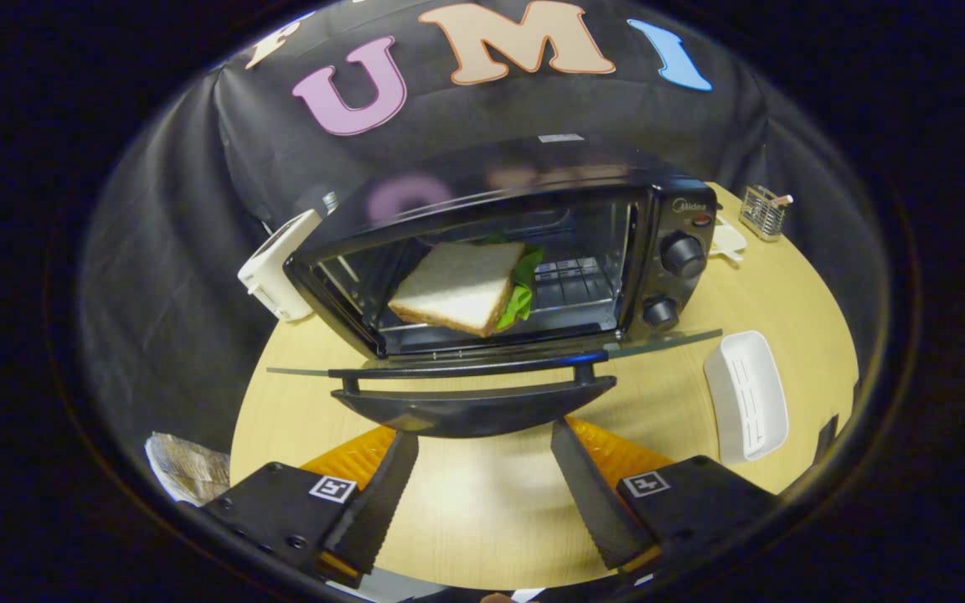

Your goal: Open the toaster oven, put the food inside, and close the toaster oven door.

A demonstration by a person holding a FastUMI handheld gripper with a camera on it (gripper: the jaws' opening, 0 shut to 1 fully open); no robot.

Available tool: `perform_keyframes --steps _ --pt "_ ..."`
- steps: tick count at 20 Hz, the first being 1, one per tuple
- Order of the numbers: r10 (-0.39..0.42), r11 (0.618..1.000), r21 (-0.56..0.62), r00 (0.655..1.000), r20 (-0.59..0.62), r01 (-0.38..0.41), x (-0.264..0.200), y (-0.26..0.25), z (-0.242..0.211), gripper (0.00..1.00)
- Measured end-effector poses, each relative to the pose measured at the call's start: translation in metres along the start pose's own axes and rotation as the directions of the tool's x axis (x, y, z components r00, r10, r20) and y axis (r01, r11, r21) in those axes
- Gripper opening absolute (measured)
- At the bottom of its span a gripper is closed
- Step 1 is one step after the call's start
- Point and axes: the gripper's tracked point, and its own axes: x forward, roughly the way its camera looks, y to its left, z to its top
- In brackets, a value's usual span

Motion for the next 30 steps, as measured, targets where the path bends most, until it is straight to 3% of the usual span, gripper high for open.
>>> perform_keyframes --steps 12,16,19,23,28,30 --pt "-0.044 0.998 -0.048 0.992 0.121 0.05 0.011 -0.012 0.067 0.99" --pt "-0.035 0.998 -0.045 0.988 0.152 0.043 -0.001 -0.012 0.079 0.99" --pt "-0.008 0.999 -0.045 0.969 0.248 0.02 -0.025 -0.005 0.107 0.99" --pt "0.025 0.997 -0.076 0.885 0.464 0.012 -0.087 0.006 0.18 0.99" --pt "0.052 0.994 -0.103 0.708 0.704 0.028 -0.186 0.015 0.281 0.99" --pt "0.063 0.994 -0.104 0.656 0.752 0.023 -0.222 0.016 0.312 0.99"
